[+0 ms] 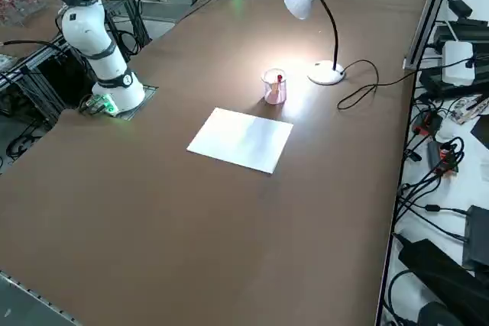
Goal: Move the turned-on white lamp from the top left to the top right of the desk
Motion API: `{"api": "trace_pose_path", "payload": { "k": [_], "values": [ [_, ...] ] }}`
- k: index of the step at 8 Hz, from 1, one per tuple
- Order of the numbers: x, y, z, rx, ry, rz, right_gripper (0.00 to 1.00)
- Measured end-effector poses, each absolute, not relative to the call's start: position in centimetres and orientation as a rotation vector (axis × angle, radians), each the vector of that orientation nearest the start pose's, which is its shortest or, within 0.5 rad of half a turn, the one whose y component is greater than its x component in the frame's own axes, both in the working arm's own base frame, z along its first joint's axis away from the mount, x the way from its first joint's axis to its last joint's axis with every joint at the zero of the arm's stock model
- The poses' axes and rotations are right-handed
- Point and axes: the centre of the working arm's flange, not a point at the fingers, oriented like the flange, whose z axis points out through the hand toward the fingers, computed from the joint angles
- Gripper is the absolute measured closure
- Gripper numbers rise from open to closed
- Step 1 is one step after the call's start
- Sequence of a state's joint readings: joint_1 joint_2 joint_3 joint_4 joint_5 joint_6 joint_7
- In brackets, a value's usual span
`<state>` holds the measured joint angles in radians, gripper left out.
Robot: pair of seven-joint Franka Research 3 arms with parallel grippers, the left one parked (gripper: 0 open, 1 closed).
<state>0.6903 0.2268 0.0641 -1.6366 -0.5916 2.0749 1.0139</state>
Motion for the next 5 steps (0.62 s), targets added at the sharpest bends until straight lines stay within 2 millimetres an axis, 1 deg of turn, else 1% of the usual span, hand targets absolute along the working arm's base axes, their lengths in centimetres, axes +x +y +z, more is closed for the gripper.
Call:
{"api": "trace_pose_path", "payload": {
  "k": [2,3,5],
  "values": [
    [51.0,42.8,49.1,-3.183,0.054,-0.923,0.06],
    [51.2,42.9,48.6,-3.176,0.062,-0.924,0.06],
    [51.3,43.1,48.7,-3.162,0.06,-0.932,0.06]
  ]
}}
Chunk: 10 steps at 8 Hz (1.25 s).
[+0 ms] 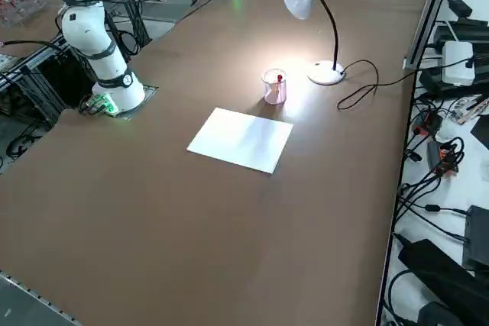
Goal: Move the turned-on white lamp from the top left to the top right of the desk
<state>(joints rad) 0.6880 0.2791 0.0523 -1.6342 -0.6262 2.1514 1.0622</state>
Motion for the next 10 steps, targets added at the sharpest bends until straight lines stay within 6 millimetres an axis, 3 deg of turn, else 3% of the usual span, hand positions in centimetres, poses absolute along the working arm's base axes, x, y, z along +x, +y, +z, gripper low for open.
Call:
{"api": "trace_pose_path", "payload": {
  "k": [10],
  "values": [
    [53.7,42.7,45.4,-3.13,0.012,-0.971,0.04]
  ]
}}
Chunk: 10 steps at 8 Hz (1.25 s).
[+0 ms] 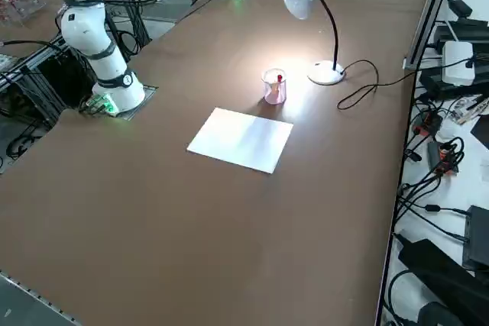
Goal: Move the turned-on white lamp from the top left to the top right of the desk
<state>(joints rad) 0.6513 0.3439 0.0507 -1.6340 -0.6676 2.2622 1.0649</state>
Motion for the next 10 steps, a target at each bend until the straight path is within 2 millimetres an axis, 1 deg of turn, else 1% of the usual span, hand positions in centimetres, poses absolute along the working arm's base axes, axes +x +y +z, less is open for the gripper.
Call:
{"api": "trace_pose_path", "payload": {
  "k": [1,2,4,5,8,9,10],
  "values": [
    [53.8,42.8,45.3,-3.119,0.006,-0.977,0.05],
    [54.0,42.8,45.2,-3.11,0.005,-0.98,0.09],
    [54.2,42.6,45.2,-3.104,0.01,-0.982,0.25],
    [54.3,42.5,45.3,-3.101,0.018,-0.978,0.27],
    [54.9,42.0,45.7,-3.087,0.055,-0.966,0.27],
    [55.4,41.5,46.1,-3.076,0.099,-0.946,0.27],
    [56.5,40.5,47.1,-3.05,0.171,-0.93,0.27]
  ]
}}
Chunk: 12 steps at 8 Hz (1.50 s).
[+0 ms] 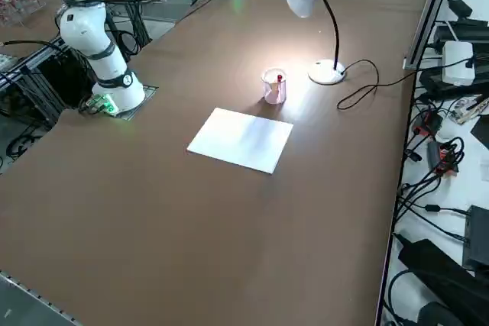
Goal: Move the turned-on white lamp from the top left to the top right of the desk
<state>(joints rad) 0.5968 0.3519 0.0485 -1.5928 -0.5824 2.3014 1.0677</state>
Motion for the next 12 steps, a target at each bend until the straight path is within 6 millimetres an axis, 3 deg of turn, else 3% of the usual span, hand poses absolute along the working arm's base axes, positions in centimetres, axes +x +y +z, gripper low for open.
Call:
{"api": "trace_pose_path", "payload": {
  "k": [2,4,8,10,12],
  "values": [
    [59.2,37.7,50.6,-2.994,0.319,-0.94,0.27],
    [61.8,33.7,52.6,-2.966,0.453,-0.954,0.27],
    [66.5,23.9,55.6,-2.914,0.697,-1.026,0.27],
    [68.3,18.5,58.1,-2.866,0.816,-1.085,0.27],
    [69.7,12.5,58.9,-2.887,0.874,-1.115,0.27]
  ]
}}
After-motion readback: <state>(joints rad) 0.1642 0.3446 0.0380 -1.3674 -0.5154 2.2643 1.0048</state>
